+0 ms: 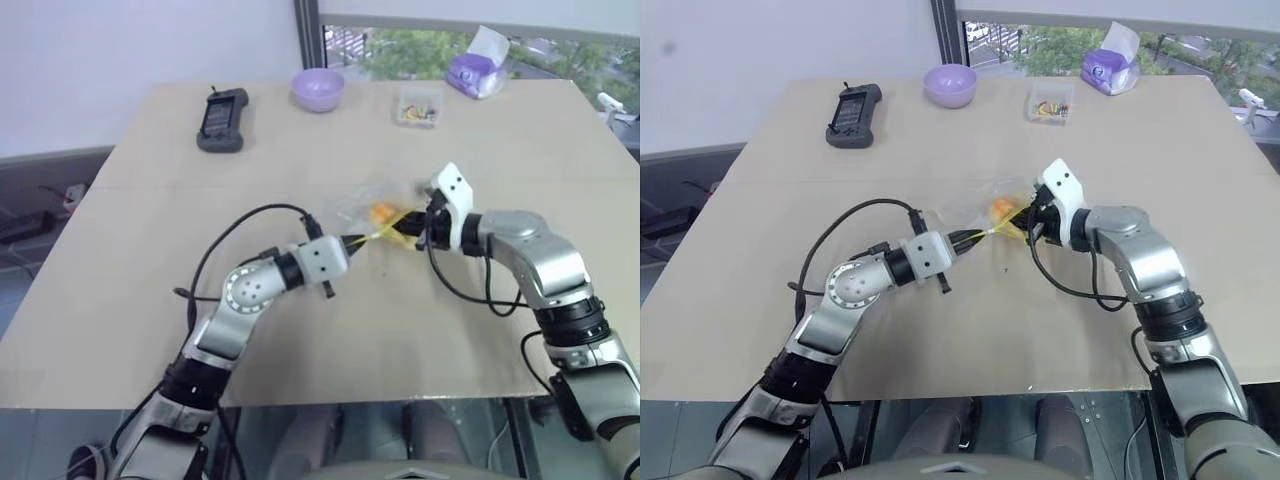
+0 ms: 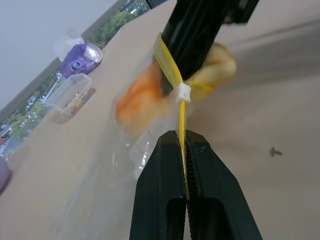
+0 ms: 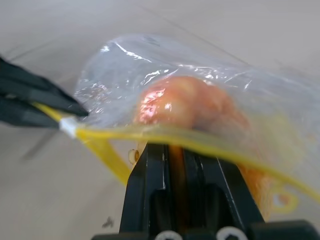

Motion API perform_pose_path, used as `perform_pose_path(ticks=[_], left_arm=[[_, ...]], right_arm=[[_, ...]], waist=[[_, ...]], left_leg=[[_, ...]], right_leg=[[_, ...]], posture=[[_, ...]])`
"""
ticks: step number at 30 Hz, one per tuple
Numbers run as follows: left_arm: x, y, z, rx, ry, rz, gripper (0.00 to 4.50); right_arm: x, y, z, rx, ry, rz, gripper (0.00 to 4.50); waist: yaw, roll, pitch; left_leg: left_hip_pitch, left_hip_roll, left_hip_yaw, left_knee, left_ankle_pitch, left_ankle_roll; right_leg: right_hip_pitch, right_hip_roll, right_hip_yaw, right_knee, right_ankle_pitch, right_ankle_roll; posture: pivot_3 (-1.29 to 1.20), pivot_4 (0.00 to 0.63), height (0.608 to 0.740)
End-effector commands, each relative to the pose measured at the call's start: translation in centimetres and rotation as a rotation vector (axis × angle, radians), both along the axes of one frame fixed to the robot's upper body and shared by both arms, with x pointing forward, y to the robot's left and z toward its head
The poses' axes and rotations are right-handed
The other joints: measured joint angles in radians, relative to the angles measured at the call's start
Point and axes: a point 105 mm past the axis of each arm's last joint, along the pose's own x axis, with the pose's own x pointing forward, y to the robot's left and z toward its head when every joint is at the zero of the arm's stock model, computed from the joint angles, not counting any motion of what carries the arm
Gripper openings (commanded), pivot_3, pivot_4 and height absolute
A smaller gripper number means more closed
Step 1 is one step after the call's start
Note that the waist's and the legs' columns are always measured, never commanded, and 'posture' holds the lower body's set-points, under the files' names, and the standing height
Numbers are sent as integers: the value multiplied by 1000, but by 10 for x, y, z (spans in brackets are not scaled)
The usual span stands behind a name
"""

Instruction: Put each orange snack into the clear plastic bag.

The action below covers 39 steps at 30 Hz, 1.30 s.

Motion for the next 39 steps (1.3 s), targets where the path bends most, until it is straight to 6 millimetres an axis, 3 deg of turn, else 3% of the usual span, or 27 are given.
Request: perform_pose_path(ticks=[1,4,8,11,12,17,27,33,36,39], left_arm=[[-4,-10,11,-26,-34,-56,0],[-5,-13,11,-30,-32,-71,0],[-6,-16,11,-30,-30,-85,0],[-5,-17,11,-32,-31,-87,0],[-4,-17,11,-32,-31,-87,0],[0,-16,12,-36,-37,-70,0],[9,-9,11,-39,-37,-11,0],[10,-8,11,-42,-36,-2,0],[11,-7,10,-43,-34,4,0],[11,-7,10,-44,-31,5,0]], right_arm=[[13,-3,12,-14,-83,-87,45],[17,0,13,-9,-103,-108,45],[5,21,25,90,-117,-19,45],[7,20,20,54,-126,-35,45],[7,19,19,48,-122,-45,897],[3,16,20,55,-105,-30,2823],[-21,-7,21,61,-27,60,2823],[-24,-22,21,36,-40,47,2823],[-30,-40,12,-53,-47,52,2823],[-19,-69,-4,-241,-80,-16,2823]], waist=[[0,0,0],[-4,0,0],[-7,0,0],[-4,0,0],[-2,0,0],[-2,0,0],[-1,0,0],[-3,0,0],[4,0,0],[3,0,0]], left_leg=[[0,0,0,0,0,0],[0,0,1,0,0,0],[0,0,1,0,0,0],[0,0,1,0,0,0],[0,0,1,0,0,0],[0,0,0,0,0,0],[-1,0,0,0,0,0],[-1,0,1,0,0,0],[-1,0,1,0,0,0],[-2,-1,1,1,0,0]], right_leg=[[0,0,0,0,0,0],[-1,0,0,1,0,0],[-1,0,1,1,0,0],[-1,0,1,1,0,0],[-2,0,1,1,0,0],[-2,0,1,1,0,0],[-2,0,1,1,0,0],[-2,0,1,1,0,0],[-2,0,1,1,0,0],[-2,-1,0,0,0,0]], posture=[[0,150,740],[0,150,740],[0,150,740],[0,150,740],[0,150,740],[0,150,740],[0,150,740],[0,150,740],[0,150,740],[0,150,740]])
